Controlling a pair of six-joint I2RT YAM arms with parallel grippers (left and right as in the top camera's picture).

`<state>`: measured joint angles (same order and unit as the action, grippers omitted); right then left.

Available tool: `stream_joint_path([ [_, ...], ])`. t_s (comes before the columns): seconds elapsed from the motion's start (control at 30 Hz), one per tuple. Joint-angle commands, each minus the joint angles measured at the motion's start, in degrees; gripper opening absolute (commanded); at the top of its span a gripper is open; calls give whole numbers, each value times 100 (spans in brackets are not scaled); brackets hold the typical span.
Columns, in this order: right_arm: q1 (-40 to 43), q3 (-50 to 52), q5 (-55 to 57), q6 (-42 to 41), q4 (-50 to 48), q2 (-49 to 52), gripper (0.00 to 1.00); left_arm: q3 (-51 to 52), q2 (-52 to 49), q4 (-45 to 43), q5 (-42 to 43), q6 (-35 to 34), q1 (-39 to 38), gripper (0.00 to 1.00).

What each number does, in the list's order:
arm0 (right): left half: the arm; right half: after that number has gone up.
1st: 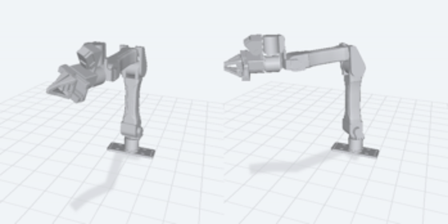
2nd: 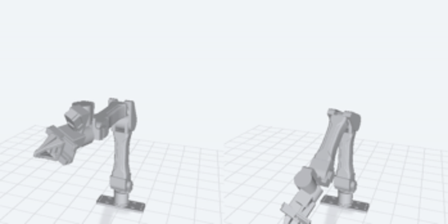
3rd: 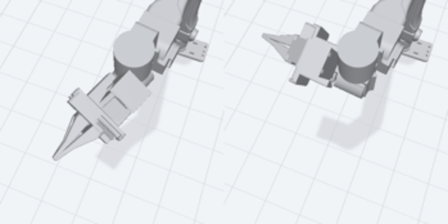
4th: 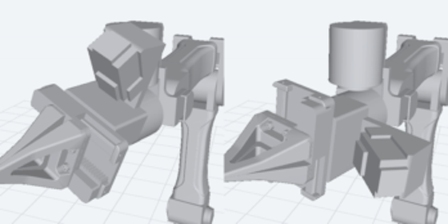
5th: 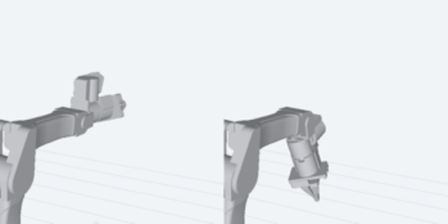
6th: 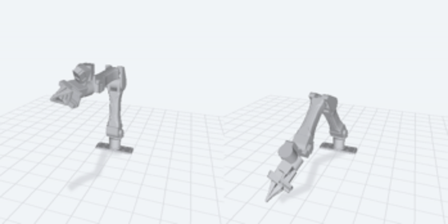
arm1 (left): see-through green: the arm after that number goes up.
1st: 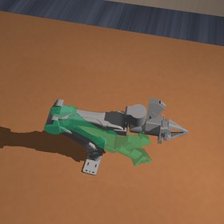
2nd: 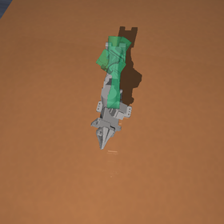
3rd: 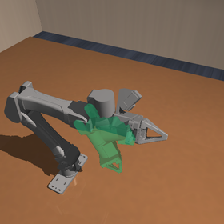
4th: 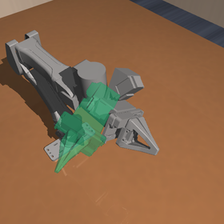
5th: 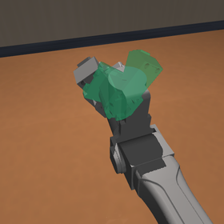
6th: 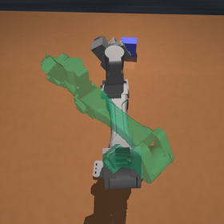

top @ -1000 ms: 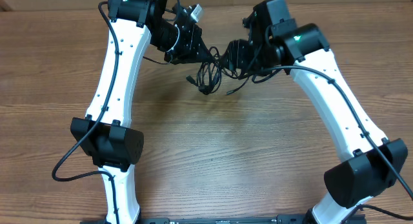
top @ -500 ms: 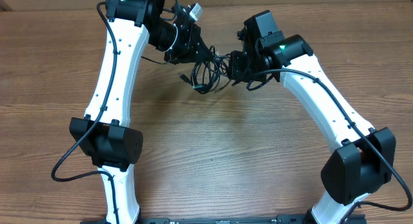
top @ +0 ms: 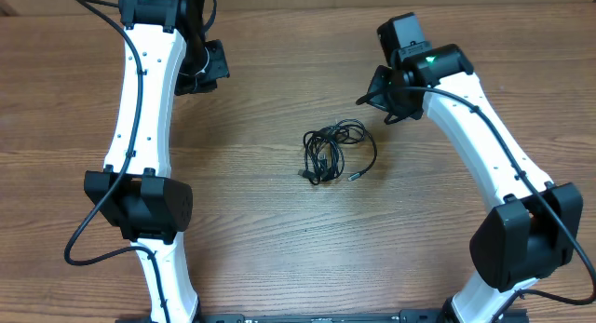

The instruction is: Untangle cables

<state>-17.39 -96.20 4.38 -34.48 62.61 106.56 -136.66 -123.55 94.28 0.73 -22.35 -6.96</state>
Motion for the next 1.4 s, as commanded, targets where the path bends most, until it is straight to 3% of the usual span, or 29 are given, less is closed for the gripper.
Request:
stream_joint_path([
  [0.0,22,11,-1213,809,-120,-4,4,-79,68,-9,59,-79,0,4],
  [0.07,9,13,-1764,1064,-131,-4,4,-79,68,-44,732,258,-28,4],
  [0.13,-74,55,-2013,1097,-79,-2,26,-50,55,-70,1381,542,-103,10],
  [0.17,-111,81,-2009,1099,-74,-2,32,-26,52,-68,1436,566,-149,13],
  [0.2,-179,155,-1993,1102,-76,-2,40,-4,33,-59,1419,570,-190,22],
  [0.27,-382,509,-1862,1095,-177,-2,70,232,9,-26,1436,588,-372,52],
  [0.33,-466,745,-1788,1056,-319,-2,72,503,9,-52,1436,590,-518,63],
  [0.43,-507,1163,-1801,868,-664,-2,67,1163,7,-400,1443,584,-824,68],
  [0.57,-505,1543,-1827,772,-833,-2,54,1965,7,-1005,1467,514,-1154,67],
  [0.73,-516,1998,-1860,774,-1045,-2,47,2271,7,-1510,1766,413,-1176,66],
  [0.83,-516,2240,-1860,566,-1362,-2,5,2393,7,-1703,2057,413,-1198,63],
  [0.97,-516,2337,-1982,450,-1722,-4,4,2728,7,-1878,2205,413,-1333,60],
  [1.13,-516,2157,-3224,575,-2059,-4,4,3106,7,-2251,2796,511,-1462,59],
  [1.27,-516,2057,-3383,608,-2072,-4,4,3108,7,-2498,3126,566,-1432,59],
  [1.37,-516,2055,-3410,623,-2055,-4,4,3110,7,-2514,3045,564,-1447,50],
])
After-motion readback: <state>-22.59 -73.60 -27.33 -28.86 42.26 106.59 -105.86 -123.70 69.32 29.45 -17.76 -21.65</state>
